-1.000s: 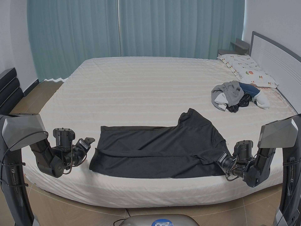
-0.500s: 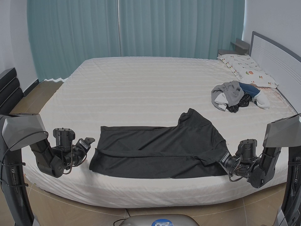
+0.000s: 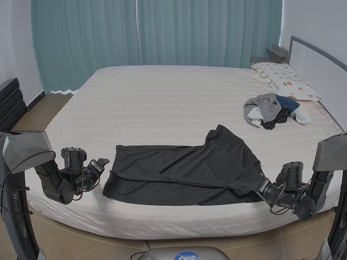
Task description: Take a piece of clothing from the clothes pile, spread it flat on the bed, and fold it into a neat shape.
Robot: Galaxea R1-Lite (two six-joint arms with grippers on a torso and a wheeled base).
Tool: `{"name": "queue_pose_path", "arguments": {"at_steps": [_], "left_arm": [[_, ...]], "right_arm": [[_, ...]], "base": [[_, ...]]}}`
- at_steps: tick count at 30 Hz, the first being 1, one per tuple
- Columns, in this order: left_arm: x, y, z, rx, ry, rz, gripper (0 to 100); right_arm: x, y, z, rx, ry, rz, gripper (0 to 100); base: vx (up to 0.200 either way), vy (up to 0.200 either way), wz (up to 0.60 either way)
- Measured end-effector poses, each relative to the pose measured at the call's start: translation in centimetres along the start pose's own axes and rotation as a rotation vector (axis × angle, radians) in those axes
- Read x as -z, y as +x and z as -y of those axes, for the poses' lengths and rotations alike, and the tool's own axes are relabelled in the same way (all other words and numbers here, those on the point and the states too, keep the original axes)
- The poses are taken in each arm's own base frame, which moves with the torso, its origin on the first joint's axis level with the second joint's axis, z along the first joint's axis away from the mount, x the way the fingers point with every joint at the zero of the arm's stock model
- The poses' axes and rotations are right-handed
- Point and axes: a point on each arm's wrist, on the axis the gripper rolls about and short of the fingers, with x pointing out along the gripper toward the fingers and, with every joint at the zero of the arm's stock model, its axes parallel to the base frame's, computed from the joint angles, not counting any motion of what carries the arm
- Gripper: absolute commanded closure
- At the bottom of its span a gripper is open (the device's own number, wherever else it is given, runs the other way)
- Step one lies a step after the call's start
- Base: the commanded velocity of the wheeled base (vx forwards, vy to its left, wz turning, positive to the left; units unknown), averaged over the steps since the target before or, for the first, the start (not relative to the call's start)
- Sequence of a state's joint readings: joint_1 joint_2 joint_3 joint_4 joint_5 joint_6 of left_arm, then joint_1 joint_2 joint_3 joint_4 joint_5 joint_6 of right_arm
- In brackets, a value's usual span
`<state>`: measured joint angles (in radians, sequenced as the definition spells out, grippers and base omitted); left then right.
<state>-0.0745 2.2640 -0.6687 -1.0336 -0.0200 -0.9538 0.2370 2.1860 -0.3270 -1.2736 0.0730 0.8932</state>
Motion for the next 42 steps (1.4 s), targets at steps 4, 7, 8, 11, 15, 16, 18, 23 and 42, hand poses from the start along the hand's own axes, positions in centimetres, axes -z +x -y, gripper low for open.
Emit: {"name": "queue_pose_path", "arguments": {"at_steps": [4, 7, 8, 11, 15, 16, 18, 23, 42], "left_arm": [[0.0, 0.0, 0.0, 0.000, 0.000, 0.001, 0], [0.0, 0.0, 0.0, 0.000, 0.000, 0.001, 0], [0.0, 0.0, 0.0, 0.000, 0.000, 0.000, 0], [0.0, 0.0, 0.0, 0.000, 0.000, 0.000, 0], [0.0, 0.0, 0.0, 0.000, 0.000, 0.001, 0], [0.0, 0.0, 0.0, -0.001, 0.000, 0.000, 0], [0.0, 0.0, 0.0, 0.000, 0.000, 0.000, 0], [0.0, 0.0, 0.0, -0.001, 0.000, -0.002, 0], [0.4, 0.1, -0.1, -0.007, 0.004, -0.016, 0]], "right_arm": [[0.3, -0.4, 0.0, 0.018, -0.018, -0.022, 100], [0.4, -0.7, 0.0, 0.034, -0.020, -0.036, 100], [0.4, -0.8, 0.0, 0.040, -0.020, -0.042, 0], [0.5, -1.0, 0.2, 0.068, -0.031, -0.065, 0], [0.5, -0.9, 0.3, 0.087, -0.068, -0.080, 0], [0.5, -0.9, 0.3, 0.085, -0.070, -0.076, 0], [0.3, -0.9, 0.4, 0.085, -0.068, -0.070, 0], [-0.6, -0.9, 0.4, 0.077, -0.054, -0.035, 0], [-6.8, 3.2, 4.4, -0.016, 0.014, -0.004, 0]], "base": [[0.000, 0.000, 0.00], [0.000, 0.000, 0.00], [0.000, 0.000, 0.00], [0.000, 0.000, 0.00], [0.000, 0.000, 0.00], [0.000, 0.000, 0.00], [0.000, 0.000, 0.00], [0.000, 0.000, 0.00], [0.000, 0.000, 0.00]]}}
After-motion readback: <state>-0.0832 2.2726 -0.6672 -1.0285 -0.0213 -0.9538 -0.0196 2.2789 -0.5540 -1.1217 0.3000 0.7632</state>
